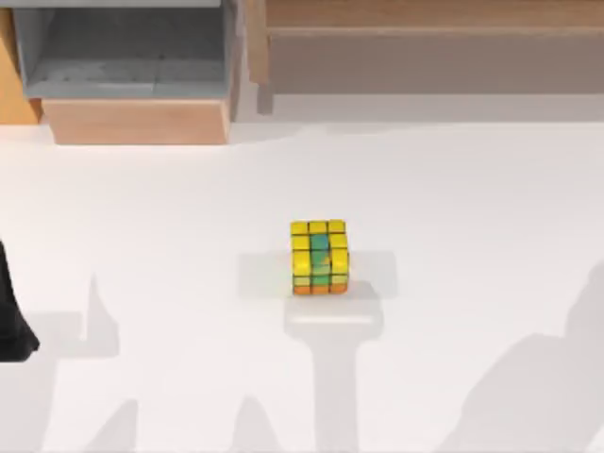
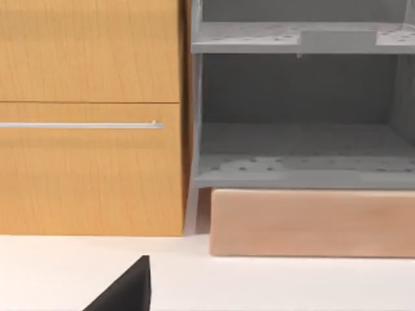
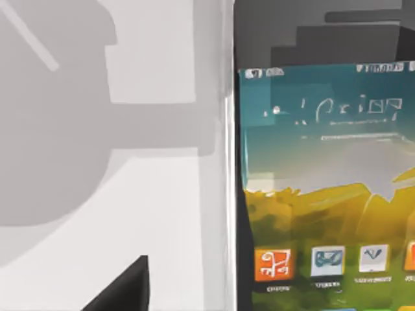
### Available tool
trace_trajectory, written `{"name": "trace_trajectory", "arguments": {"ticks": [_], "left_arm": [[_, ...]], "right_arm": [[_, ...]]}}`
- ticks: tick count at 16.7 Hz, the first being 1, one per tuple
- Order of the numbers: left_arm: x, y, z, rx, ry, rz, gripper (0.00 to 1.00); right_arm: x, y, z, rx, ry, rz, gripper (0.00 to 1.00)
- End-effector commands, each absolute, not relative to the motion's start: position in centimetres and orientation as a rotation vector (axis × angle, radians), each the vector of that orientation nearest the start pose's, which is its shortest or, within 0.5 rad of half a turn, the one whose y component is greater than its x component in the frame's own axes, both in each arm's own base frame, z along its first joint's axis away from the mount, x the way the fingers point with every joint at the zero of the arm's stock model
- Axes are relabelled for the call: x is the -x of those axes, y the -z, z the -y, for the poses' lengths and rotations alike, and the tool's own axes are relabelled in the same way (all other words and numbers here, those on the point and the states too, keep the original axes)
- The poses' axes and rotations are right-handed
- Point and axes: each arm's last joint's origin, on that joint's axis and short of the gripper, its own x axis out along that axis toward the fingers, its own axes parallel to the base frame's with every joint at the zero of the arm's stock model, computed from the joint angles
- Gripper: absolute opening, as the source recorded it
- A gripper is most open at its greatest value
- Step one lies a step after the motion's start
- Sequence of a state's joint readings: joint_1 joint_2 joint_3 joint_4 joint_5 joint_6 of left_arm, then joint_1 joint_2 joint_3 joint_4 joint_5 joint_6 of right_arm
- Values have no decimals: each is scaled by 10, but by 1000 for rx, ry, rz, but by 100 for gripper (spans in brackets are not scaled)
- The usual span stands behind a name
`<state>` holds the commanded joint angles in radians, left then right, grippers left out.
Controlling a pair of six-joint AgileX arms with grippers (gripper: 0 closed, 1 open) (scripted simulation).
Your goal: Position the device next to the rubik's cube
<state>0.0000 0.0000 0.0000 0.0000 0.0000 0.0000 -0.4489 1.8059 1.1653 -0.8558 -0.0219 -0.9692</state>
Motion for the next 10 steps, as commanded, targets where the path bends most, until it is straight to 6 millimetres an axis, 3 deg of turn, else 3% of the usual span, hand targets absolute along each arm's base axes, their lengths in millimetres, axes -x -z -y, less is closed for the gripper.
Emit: {"name": "trace_trajectory", "arguments": {"ticks": [4,10], "left_arm": [[-106,-160,1,0,0,0,100],[-106,-160,1,0,0,0,100]], "right_arm": [[-307,-145,155,425,-450,-1510,100],[-307,-144,154,427,-451,-1510,100]]}}
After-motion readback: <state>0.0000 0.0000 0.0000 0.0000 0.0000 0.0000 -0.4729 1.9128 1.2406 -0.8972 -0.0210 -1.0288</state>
